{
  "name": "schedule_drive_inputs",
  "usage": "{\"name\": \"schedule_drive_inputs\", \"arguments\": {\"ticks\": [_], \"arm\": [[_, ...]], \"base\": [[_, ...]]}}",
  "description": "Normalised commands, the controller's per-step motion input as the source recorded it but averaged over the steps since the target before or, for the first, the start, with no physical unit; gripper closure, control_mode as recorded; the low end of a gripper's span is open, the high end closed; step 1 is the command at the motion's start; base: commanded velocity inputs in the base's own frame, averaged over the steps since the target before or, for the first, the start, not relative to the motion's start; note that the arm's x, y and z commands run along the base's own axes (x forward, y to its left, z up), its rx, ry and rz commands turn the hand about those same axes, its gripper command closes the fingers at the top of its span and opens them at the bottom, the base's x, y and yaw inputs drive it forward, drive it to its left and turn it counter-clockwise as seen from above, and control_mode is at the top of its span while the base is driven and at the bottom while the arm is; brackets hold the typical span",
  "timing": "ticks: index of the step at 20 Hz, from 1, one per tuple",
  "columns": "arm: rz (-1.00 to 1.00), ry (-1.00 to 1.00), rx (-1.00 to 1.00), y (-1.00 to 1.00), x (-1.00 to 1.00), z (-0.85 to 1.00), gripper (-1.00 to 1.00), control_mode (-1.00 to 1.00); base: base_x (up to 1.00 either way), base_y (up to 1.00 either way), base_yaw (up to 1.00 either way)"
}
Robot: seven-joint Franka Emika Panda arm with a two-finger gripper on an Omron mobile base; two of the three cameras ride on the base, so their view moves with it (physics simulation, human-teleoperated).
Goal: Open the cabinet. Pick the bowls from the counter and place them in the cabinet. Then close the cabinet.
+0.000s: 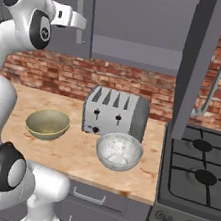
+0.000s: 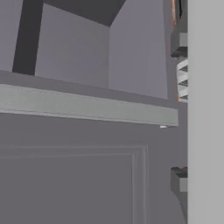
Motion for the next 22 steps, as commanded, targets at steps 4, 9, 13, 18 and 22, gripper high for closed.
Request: {"name": "schedule_drive_inputs", "arguments": {"ticks": [4,9,13,18,22], "arm": [[0.00,0.03,0.00,0.10,0.55,0.00,-1.00,-1.00],[0.00,0.03,0.00,0.07,0.53,-0.02,-1.00,-1.00],[0.00,0.01,0.00,0.00,0.49,-0.05,-1.00,-1.00],[0.00,0.00,0.00,0.00,0.45,-0.07,-1.00,-1.00],[0.00,0.00,0.00,0.00,0.40,-0.12,-1.00,-1.00]], "base": [[0.00,0.00,0.00],[0.00,0.00,0.00],[0.00,0.00,0.00],[0.00,0.00,0.00],[0.00,0.00,0.00]]}}
